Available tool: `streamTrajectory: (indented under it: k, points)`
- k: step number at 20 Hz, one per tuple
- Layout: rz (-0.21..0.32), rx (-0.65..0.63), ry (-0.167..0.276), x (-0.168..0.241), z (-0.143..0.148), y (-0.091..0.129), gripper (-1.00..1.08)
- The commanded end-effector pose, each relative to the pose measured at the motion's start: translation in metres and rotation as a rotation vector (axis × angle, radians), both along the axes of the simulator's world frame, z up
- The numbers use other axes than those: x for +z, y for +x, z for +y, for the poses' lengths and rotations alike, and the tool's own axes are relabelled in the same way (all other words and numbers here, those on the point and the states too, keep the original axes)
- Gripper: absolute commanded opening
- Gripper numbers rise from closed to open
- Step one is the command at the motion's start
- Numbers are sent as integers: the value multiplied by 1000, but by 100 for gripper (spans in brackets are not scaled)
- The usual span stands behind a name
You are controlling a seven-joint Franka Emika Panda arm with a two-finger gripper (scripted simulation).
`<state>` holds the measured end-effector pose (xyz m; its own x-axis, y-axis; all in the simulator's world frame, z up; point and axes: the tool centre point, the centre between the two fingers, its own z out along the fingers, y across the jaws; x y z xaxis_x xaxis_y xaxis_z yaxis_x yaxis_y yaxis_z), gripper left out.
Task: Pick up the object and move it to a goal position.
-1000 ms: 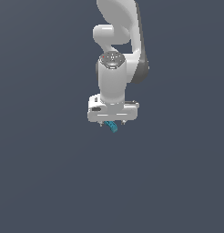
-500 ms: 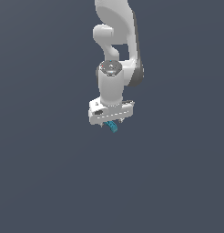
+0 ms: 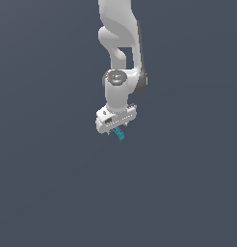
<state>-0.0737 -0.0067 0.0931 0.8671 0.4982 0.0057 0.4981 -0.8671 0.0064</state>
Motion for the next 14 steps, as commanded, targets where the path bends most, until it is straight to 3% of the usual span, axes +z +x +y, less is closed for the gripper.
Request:
streamTrajectory:
  k: [1, 14]
  points:
    - [2, 52, 0, -7, 0, -8, 100]
    - [9, 151, 2, -20, 0, -25, 100]
